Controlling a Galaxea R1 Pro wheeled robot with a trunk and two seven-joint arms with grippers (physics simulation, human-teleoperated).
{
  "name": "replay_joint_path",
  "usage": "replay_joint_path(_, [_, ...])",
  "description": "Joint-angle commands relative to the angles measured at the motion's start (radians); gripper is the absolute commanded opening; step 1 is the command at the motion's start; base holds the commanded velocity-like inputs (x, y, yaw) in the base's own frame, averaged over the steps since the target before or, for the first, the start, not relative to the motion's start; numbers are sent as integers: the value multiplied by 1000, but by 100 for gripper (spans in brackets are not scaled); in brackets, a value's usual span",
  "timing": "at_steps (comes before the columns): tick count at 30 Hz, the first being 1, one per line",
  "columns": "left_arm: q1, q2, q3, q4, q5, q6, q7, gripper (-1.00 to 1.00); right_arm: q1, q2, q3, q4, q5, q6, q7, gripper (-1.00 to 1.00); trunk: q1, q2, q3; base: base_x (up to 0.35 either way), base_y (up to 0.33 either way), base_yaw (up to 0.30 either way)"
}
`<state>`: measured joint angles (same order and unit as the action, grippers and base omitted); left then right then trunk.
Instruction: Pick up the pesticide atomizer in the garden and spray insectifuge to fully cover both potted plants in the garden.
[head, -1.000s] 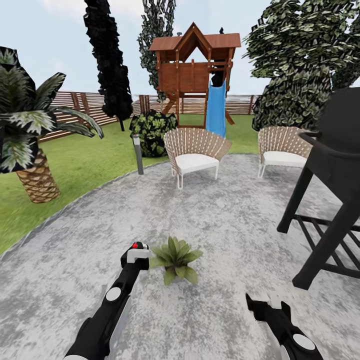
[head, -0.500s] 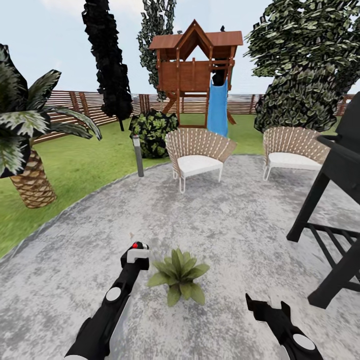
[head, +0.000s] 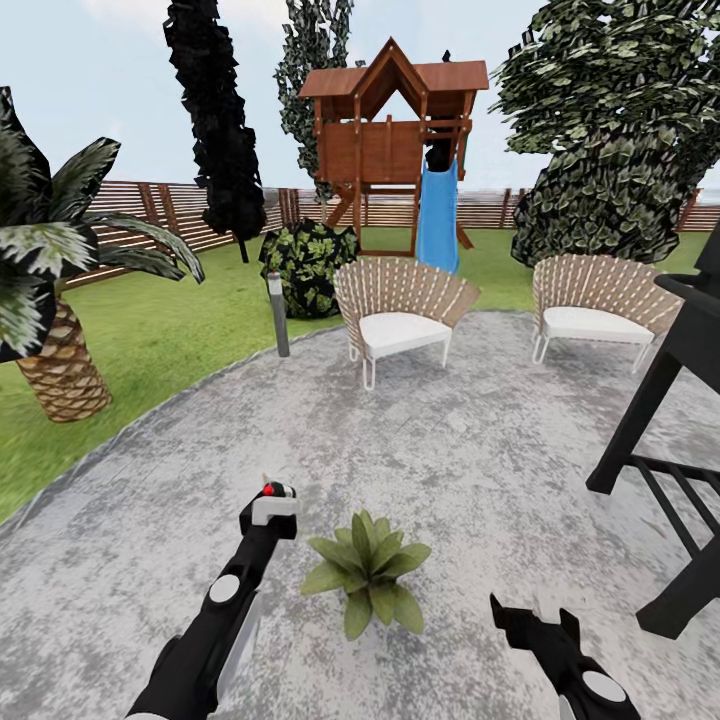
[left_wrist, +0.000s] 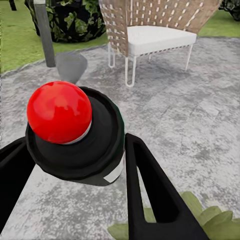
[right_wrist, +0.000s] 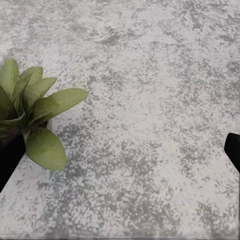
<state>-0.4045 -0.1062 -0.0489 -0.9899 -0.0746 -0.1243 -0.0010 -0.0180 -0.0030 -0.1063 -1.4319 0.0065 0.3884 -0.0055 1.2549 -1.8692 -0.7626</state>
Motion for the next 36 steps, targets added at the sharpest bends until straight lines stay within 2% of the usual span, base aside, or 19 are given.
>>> replay_joint_path(1, [8, 2, 1, -13, -9, 5, 0, -100, 0, -1, 0, -1, 9, 19, 0, 100, 0, 0, -1, 10, 3, 0])
replay_joint_path(4, [23, 25, 2, -69, -10, 99, -2, -100, 0, -5, 0, -4, 31, 120, 3, 100, 0, 0, -1, 5, 2, 0])
replay_joint_path(6, [27, 62, 1, -151, -10, 235, -16, -100, 0, -6, 1, -8, 45, 226, 6, 100, 0, 0, -1, 2, 1, 0])
replay_joint_path(8, [29, 115, 0, -242, -10, 355, -71, -100, -10, -7, 3, -9, 49, 304, 11, 100, 0, 0, -1, 0, 0, 0])
replay_joint_path(10, [30, 182, 0, -328, -10, 447, -184, -100, -74, -7, 5, -9, 52, 343, 39, 100, 0, 0, -1, 0, 0, 0])
replay_joint_path(12, [30, 262, 1, -394, -10, 516, -340, -100, -179, -6, 16, -4, 52, 359, 101, 100, 0, 0, -1, 0, 0, 0])
replay_joint_path(13, [31, 283, 2, -407, -10, 527, -382, -100, -209, -6, 24, -2, 52, 362, 122, 100, 0, 0, -1, 0, 0, 0])
replay_joint_path(14, [31, 341, 3, -437, -10, 550, -506, -100, -296, -6, 57, 5, 53, 366, 192, 100, 0, 0, -1, 0, 0, 0])
replay_joint_path(15, [31, 358, 4, -444, -10, 555, -546, -100, -324, -6, 71, 11, 53, 367, 216, 100, 0, 0, -1, 0, 0, 0])
replay_joint_path(16, [31, 401, 6, -459, -11, 564, -660, -100, -402, -6, 110, 51, 53, 368, 280, 100, 0, 0, -1, 0, 0, 0])
replay_joint_path(19, [29, 456, 8, -470, -12, 571, -869, -100, -552, -6, 149, 166, 56, 369, 390, 100, 0, 0, -1, 0, 0, 0])
replay_joint_path(21, [27, 475, 9, -472, -20, 572, -961, -100, -623, -6, 157, 229, 57, 369, 442, 100, 0, 0, -1, 0, 0, 0])
replay_joint_path(23, [23, 492, 10, -473, -53, 573, -1078, -100, -721, -6, 162, 316, 58, 369, 522, 100, 0, 0, -1, 0, 0, 0])
replay_joint_path(26, [-7, 500, 10, -473, -151, 575, -1260, -100, -834, -5, 166, 396, 58, 369, 662, 100, 0, 0, -1, 0, 0, 0])
replay_joint_path(28, [-34, 502, 10, -473, -230, 574, -1407, -100, -872, 0, 171, 414, 59, 368, 769, 100, 0, 0, -1, 0, 0, 0])
replay_joint_path(29, [-41, 502, 10, -473, -248, 574, -1444, -100, -877, 1, 175, 417, 59, 368, 795, 100, 0, 0, -1, 0, 0, 0])
replay_joint_path(30, [-55, 503, 11, -473, -291, 574, -1518, -100, -887, 5, 200, 421, 59, 368, 863, 100, 0, 0, -1, 0, 0, 0])
replay_joint_path(34, [-68, 503, 11, -473, -332, 573, -1570, -100, -896, 10, 311, 424, 59, 368, 948, 100, 0, 0, -1, 0, 0, 0])
replay_joint_path(36, [-70, 503, 11, -473, -337, 571, -1570, -100, -897, 10, 338, 424, 58, 368, 957, 100, 0, 0, -1, 0, 0, 0])
